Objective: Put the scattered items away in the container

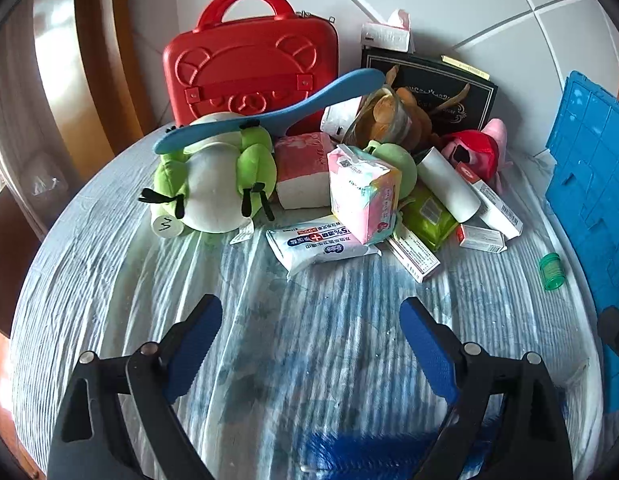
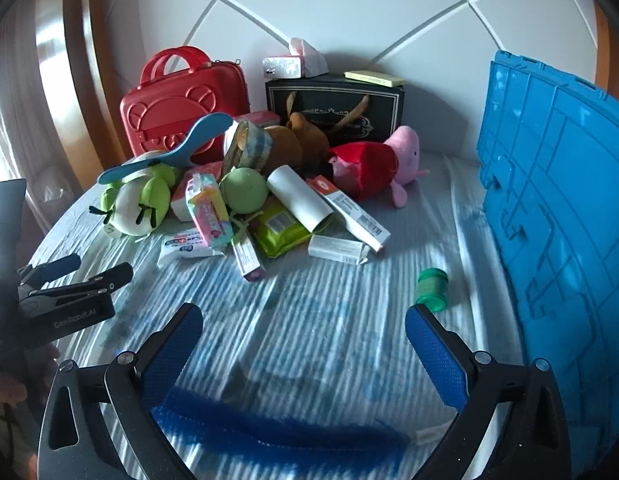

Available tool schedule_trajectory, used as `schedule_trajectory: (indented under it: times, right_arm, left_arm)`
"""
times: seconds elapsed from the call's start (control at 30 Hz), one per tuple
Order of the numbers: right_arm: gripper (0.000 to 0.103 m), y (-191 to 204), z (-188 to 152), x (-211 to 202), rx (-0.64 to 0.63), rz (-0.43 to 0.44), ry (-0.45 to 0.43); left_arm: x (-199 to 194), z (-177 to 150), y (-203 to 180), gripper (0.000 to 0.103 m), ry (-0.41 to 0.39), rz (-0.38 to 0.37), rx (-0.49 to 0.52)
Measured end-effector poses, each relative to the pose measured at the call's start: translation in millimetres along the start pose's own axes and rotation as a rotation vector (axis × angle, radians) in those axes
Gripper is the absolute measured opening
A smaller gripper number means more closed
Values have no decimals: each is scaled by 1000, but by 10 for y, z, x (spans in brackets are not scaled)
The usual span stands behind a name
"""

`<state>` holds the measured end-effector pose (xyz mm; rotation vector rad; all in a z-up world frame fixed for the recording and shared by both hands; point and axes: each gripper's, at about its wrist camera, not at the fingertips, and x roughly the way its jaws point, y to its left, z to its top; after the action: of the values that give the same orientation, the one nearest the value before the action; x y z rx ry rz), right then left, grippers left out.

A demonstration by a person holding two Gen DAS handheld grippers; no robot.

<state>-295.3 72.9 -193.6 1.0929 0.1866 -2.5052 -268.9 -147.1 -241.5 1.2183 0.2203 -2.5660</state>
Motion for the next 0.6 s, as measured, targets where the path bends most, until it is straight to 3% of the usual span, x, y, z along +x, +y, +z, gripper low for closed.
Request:
schedule_trajectory:
  times: [0.07,0.17,0.5,0.6]
  right_arm:
    - [98,108,47,206,6,-12,24]
    - [80,255,109,546,15,-25,69]
    - [76,573,208,1541,-34,-49,179]
    - [75,598,204,1767,-44,-54,199]
  left_arm:
    - [224,48,67,91,31,-20,15]
    - [519,128,154,91,64,-47,27]
    - [1363,209,180,85,140,-92,75]
    - [1409,202,112,84,103,-85,110]
